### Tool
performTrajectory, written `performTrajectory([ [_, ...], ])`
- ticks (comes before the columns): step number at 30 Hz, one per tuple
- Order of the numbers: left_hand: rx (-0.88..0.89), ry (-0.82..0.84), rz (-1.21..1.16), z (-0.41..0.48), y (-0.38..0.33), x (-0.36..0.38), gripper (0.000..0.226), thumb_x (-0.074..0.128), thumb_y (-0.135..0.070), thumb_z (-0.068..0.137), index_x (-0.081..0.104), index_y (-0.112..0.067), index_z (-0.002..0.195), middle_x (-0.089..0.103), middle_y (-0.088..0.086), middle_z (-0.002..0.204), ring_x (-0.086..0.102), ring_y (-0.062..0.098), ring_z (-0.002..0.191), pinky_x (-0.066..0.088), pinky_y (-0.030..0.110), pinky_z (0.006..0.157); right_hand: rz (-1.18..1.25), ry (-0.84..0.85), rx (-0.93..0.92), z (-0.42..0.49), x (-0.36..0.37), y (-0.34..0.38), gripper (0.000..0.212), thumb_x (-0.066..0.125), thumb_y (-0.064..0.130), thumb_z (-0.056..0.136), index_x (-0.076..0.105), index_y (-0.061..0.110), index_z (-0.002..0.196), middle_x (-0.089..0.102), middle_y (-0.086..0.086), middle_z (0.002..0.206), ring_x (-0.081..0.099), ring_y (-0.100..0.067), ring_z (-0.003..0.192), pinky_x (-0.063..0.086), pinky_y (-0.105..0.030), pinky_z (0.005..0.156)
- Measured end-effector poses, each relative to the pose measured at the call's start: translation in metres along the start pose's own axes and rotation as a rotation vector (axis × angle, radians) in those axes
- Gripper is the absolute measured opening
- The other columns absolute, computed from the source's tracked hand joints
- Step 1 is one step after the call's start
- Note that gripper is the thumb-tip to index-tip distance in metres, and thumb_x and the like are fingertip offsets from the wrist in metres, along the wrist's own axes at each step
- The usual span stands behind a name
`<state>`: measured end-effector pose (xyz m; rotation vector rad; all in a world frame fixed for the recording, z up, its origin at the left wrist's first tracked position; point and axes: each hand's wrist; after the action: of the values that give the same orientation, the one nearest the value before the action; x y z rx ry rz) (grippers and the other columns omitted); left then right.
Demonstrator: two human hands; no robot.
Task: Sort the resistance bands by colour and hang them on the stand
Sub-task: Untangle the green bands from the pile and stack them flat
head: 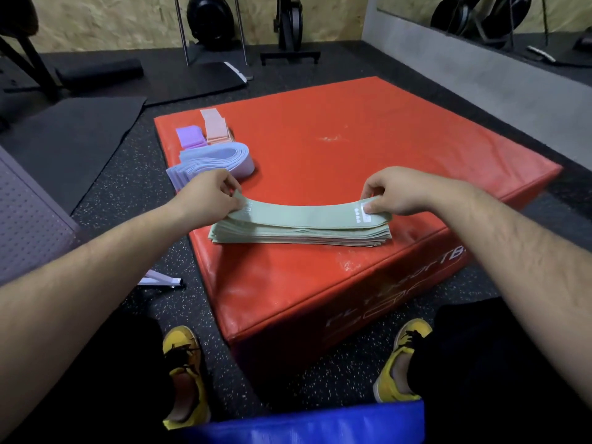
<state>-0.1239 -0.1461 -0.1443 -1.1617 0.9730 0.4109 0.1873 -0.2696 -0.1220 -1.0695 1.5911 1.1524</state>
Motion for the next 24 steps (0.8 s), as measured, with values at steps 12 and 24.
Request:
performTrajectory([
  [12,0.101,0.063,0.211,0.005,0.017,0.012,0.017,0.074,-0.019,0.083,0.064,-0.013,0.096,0.063,0.010,0.099,0.056,0.021,0.086,0.037,0.026,0.071,-0.134,0.061,0.026,0.003,0.016,0.007,0.014,0.072,0.033,0.088,0.071,0.026,0.100,0.065,0.004,0.098,0.056,-0.018,0.092,0.047,-0.030,0.080],
  [24,0.515,0.221,0.407,-0.006,-0.028,0.029,0.085,0.040,-0.070,0.072,0.058,-0.016,0.134,0.057,0.007,0.131,0.055,0.028,0.122,0.045,0.045,0.101,-0.195,0.066,-0.178,0.001,0.023,0.052,0.076,0.071,0.055,0.082,0.046,0.020,0.145,0.049,-0.005,0.146,0.045,-0.026,0.135,0.037,-0.039,0.112],
])
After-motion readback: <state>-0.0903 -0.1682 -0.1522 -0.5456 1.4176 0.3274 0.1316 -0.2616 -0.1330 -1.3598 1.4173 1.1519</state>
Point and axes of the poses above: each hand's wrist, its own z-axis towards the middle knuckle, its own x-axis out of the palm, y = z × x
